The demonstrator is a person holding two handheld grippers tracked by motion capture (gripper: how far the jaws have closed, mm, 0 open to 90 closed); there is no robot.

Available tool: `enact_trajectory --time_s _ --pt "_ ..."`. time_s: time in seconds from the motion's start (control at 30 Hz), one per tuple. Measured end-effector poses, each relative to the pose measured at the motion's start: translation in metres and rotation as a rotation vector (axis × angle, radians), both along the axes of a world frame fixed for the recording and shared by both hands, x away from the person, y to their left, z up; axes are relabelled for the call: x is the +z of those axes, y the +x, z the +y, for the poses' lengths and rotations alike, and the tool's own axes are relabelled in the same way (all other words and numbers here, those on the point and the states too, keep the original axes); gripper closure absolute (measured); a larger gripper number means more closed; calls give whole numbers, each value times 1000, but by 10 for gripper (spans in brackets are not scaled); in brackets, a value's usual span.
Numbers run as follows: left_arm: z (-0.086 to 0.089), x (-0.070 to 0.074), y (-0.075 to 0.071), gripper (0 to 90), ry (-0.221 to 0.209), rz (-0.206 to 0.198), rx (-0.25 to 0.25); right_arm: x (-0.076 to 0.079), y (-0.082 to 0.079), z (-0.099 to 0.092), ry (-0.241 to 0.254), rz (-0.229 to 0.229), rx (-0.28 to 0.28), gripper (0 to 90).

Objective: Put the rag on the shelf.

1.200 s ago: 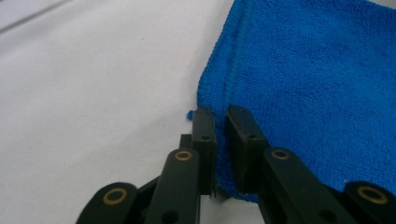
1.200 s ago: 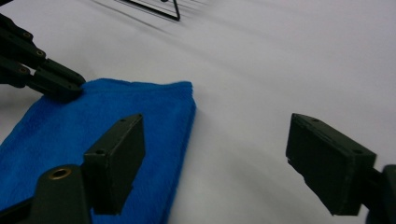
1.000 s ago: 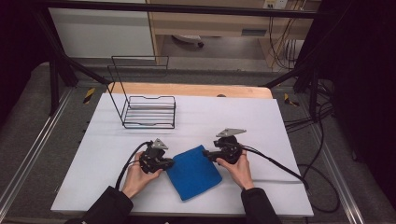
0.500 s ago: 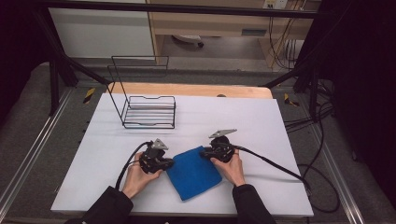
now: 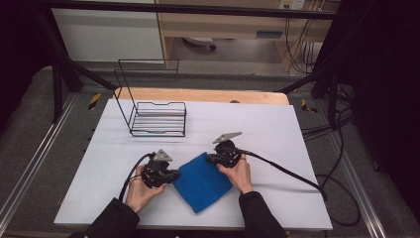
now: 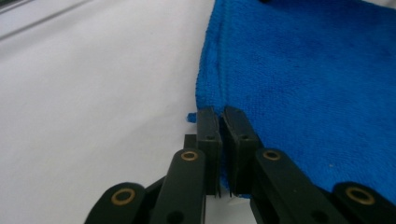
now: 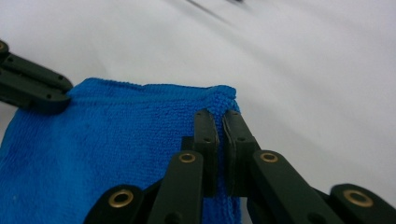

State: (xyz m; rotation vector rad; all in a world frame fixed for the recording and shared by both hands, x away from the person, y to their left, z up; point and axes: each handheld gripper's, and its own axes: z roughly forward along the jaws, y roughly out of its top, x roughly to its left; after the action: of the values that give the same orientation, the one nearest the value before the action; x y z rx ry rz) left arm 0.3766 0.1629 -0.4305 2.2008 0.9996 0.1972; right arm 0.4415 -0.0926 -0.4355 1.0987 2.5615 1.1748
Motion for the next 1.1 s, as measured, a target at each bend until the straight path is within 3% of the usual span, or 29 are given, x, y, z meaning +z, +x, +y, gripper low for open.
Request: enact_trajectory --time_s 0.3,0.43,0.5,0.67,0.77,0.87,1.1 --pt "26 4 -22 853 -7 -35 93 9 15 50 -24 -87 131 860" --pt "29 -1 -23 851 -2 -24 107 0 20 62 -24 -72 131 833" --pt "28 -7 -21 851 14 -14 106 -3 19 62 -35 -88 110 750" --pt "28 -9 -21 848 13 -9 113 15 3 51 -38 -165 59 435" --pt "28 -10 -21 847 18 -12 112 26 -10 31 -17 -151 -10 419" --pt "28 -10 -20 846 18 -14 110 28 -23 7 -28 -141 -72 419" --pt "29 -11 -21 840 13 -18 110 0 -38 -25 -30 -23 -158 597"
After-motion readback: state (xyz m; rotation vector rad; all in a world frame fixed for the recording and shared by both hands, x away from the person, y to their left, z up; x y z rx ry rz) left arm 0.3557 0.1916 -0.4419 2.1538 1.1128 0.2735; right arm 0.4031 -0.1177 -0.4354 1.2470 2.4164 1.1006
